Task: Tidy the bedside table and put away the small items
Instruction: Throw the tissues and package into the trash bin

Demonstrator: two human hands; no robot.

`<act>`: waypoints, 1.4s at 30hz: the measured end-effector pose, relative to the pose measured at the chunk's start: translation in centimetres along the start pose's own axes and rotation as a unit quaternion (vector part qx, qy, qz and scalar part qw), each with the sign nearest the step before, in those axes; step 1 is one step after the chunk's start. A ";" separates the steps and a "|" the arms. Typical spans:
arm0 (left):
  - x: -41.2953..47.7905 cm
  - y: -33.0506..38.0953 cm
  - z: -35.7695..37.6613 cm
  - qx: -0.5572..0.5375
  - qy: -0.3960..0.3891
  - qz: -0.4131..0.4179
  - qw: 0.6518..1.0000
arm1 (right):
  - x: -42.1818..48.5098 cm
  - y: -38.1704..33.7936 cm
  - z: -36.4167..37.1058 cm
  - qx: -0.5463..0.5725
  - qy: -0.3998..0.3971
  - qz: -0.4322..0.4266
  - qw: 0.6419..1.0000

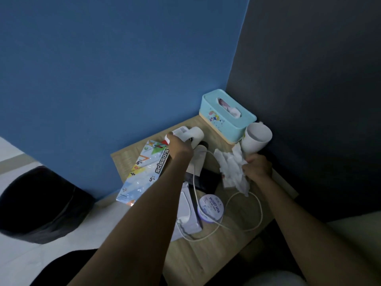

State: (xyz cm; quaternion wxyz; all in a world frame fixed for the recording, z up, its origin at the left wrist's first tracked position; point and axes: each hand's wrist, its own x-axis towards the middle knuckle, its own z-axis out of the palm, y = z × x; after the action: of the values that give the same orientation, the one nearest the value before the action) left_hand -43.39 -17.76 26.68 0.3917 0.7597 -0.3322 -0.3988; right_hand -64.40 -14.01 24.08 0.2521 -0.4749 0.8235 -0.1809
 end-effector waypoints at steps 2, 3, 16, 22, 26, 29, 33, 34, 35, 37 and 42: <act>-0.2 0.5 -0.6 0.003 0.005 0.025 1.000 | -0.2 -0.7 -0.7 0.014 -0.008 0.001 1.000; -0.4 0.9 -1.0 0.010 0.003 0.042 0.999 | -0.4 -1.2 -1.2 0.018 -0.007 -0.006 1.000; -6.1 6.5 -10.1 0.163 -0.033 0.242 0.956 | -6.2 -12.6 -9.7 0.099 0.059 -0.146 0.983; -8.8 6.1 -15.6 0.170 0.000 0.271 0.948 | -10.2 -14.5 -10.0 0.076 0.057 -0.167 0.981; -10.0 4.8 -20.2 0.191 0.024 0.285 0.939 | -13.4 -16.8 -9.0 0.067 0.052 -0.203 0.976; -10.4 2.0 -25.3 0.229 0.062 0.274 0.932 | -17.1 -19.8 -6.2 0.066 0.011 -0.228 0.971; -10.5 -3.3 -32.4 0.252 0.122 0.227 0.933 | -22.3 -23.3 -0.4 0.051 -0.045 -0.278 0.958; -10.6 -5.1 -34.3 0.255 0.136 0.212 0.934 | -23.8 -23.9 1.6 0.047 -0.068 -0.293 0.952; -10.7 -6.4 -35.7 0.260 0.146 0.201 0.933 | -24.9 -24.2 3.4 0.042 -0.093 -0.303 0.947; -10.9 -10.4 -39.0 0.272 0.165 0.156 0.935 | -27.8 -24.2 8.2 0.018 -0.158 -0.309 0.938; -10.8 -17.7 -44.1 0.286 0.196 0.070 0.935 | -31.5 -24.0 17.1 -0.039 -0.205 -0.317 0.925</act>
State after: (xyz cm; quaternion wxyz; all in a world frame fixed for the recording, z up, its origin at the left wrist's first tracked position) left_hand -6.81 13.98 31.76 0.2421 0.8776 -0.4009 -0.1020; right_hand -24.45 0.91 30.81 0.3261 -0.7471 0.5671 -0.1181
